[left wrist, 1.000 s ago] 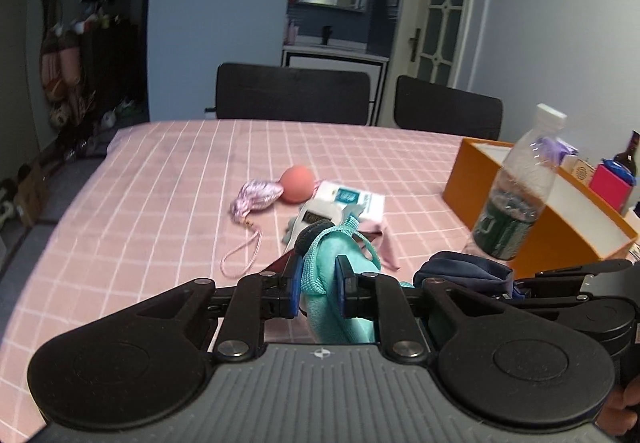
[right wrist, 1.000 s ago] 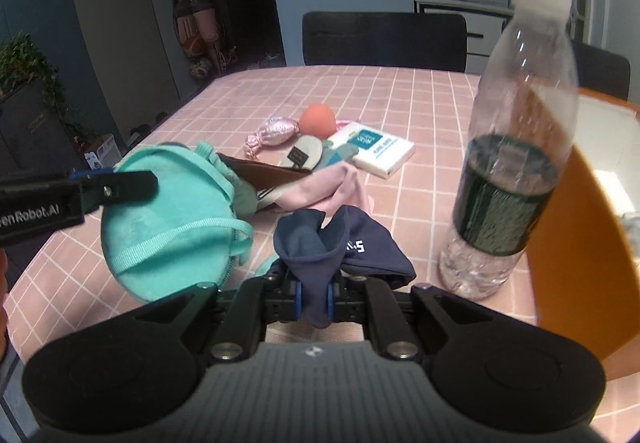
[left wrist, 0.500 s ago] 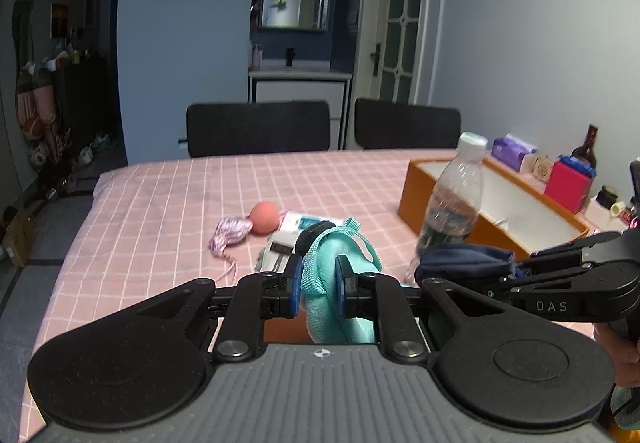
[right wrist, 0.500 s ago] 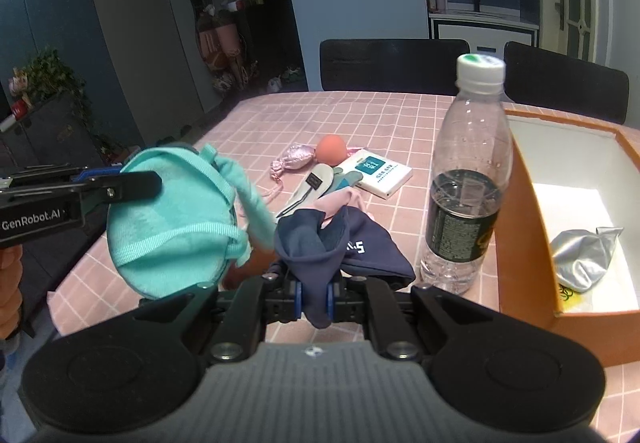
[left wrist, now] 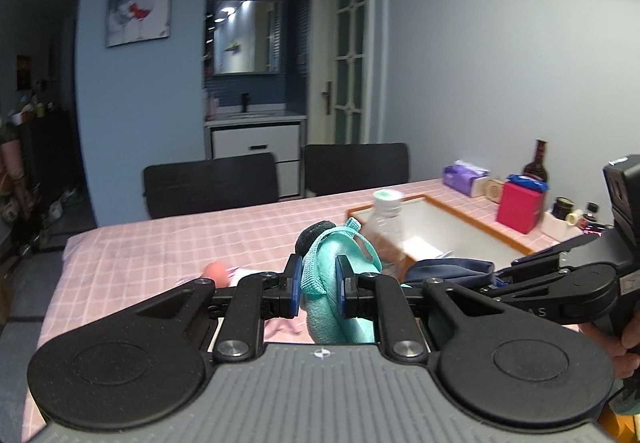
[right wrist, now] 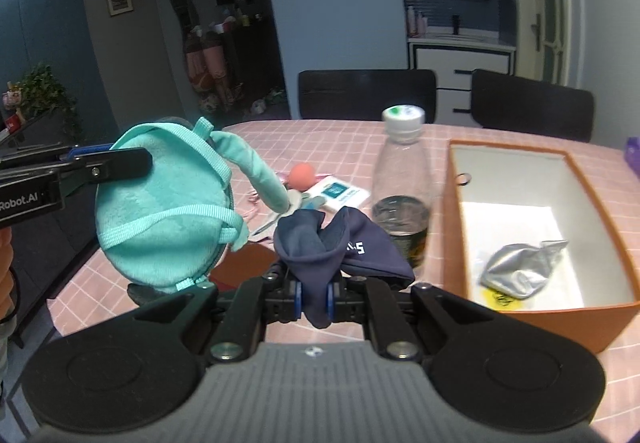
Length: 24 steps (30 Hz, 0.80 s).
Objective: Organize soft objects
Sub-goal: 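Carry the teal pouch with the left gripper while the right gripper carries the navy sock to the box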
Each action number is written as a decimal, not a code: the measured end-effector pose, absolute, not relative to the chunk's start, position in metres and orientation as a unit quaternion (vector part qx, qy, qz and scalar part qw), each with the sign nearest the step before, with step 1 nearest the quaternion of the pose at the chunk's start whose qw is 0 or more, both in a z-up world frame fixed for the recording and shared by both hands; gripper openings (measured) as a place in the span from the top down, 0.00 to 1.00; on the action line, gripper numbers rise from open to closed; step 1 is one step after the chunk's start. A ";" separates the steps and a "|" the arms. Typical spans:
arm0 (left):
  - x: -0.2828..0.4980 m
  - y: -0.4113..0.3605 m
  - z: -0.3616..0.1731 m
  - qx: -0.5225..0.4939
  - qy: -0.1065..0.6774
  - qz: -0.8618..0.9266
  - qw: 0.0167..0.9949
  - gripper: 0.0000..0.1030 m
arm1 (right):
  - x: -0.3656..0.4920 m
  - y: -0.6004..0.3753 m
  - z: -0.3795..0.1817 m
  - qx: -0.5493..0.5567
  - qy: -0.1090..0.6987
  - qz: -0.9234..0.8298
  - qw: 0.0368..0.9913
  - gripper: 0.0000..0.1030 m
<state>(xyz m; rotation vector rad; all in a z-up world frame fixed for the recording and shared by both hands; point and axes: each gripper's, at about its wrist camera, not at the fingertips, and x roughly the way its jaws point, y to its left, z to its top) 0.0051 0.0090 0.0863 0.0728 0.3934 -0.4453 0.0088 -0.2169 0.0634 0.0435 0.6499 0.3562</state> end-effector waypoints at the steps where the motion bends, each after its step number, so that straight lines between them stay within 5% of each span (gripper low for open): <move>1: 0.006 0.004 0.088 0.038 0.192 -0.227 0.954 0.82 | 0.007 -0.221 0.065 0.018 0.316 0.166 0.934 0.92; 24: 0.053 -0.158 0.119 0.074 0.134 -0.299 0.942 0.82 | 0.071 -0.334 0.098 -0.037 0.331 0.047 0.942 0.92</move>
